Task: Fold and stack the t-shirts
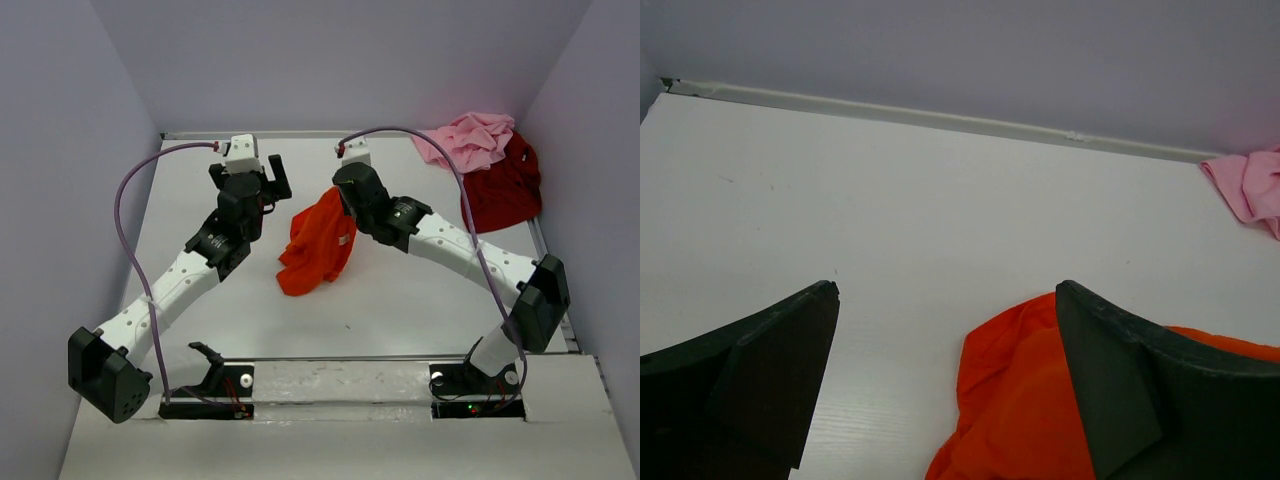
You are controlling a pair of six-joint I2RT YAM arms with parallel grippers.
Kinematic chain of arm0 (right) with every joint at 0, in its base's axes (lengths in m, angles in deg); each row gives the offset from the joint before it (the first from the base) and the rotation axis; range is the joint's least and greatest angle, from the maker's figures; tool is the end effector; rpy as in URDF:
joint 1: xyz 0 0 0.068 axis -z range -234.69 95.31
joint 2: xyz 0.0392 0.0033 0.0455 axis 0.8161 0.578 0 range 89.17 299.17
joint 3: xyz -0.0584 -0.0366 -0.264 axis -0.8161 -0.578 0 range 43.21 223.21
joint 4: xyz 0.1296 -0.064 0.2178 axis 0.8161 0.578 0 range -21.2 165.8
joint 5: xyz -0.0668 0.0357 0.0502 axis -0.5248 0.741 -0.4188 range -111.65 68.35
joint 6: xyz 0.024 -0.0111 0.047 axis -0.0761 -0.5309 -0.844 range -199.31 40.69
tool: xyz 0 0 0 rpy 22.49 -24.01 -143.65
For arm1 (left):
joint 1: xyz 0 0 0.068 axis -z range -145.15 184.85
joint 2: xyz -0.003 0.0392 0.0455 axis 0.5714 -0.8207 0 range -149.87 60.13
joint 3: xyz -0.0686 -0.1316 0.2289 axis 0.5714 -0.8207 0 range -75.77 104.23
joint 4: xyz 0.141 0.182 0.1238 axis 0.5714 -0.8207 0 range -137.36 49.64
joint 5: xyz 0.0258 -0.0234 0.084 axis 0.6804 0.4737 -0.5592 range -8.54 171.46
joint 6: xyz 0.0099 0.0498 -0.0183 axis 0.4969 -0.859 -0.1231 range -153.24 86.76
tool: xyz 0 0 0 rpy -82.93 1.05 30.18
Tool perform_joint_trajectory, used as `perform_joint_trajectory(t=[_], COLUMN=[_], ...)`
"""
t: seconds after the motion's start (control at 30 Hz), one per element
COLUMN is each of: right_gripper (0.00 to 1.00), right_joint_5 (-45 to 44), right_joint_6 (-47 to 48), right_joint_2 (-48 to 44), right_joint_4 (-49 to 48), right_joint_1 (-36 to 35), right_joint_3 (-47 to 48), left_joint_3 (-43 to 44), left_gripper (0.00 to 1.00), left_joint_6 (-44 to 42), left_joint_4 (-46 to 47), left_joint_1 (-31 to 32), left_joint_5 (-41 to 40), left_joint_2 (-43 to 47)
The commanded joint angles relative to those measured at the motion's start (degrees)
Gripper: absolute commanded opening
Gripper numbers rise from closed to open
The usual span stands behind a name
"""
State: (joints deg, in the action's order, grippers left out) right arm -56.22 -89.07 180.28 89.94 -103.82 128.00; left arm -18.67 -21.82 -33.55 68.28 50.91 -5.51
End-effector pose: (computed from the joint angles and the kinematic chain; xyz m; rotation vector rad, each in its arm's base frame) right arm 0.2553 0.2642 0.3625 -0.3061 1.9366 0.0530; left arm 0.2326 -0.1319 0.3737 -0.1070 1.5961 -0.1820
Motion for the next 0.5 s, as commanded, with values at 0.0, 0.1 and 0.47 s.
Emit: perform_joint_trajectory(t=[0.0,0.1,0.47], right_gripper=[0.00,0.00,0.76], right_joint_5=[-13.33,-15.43,-8.68], right_joint_6=[2.47,1.06,-5.09], right_joint_2=[-1.29,1.34,2.15], right_joint_4=[-3.22,-3.22,-1.28], right_joint_1=[0.95,0.96,0.96], right_joint_3=[-2.00,-3.67,-11.12], left_joint_3=[0.55,0.64,4.24], left_gripper=[0.99,0.99,0.99], left_joint_6=[-0.61,-0.78,3.95], left_joint_4=[2.33,2.16,-2.94], left_joint_1=[0.23,0.23,0.41], left_joint_5=[-1.01,-0.83,4.62], left_joint_2=[1.58,1.49,-7.39])
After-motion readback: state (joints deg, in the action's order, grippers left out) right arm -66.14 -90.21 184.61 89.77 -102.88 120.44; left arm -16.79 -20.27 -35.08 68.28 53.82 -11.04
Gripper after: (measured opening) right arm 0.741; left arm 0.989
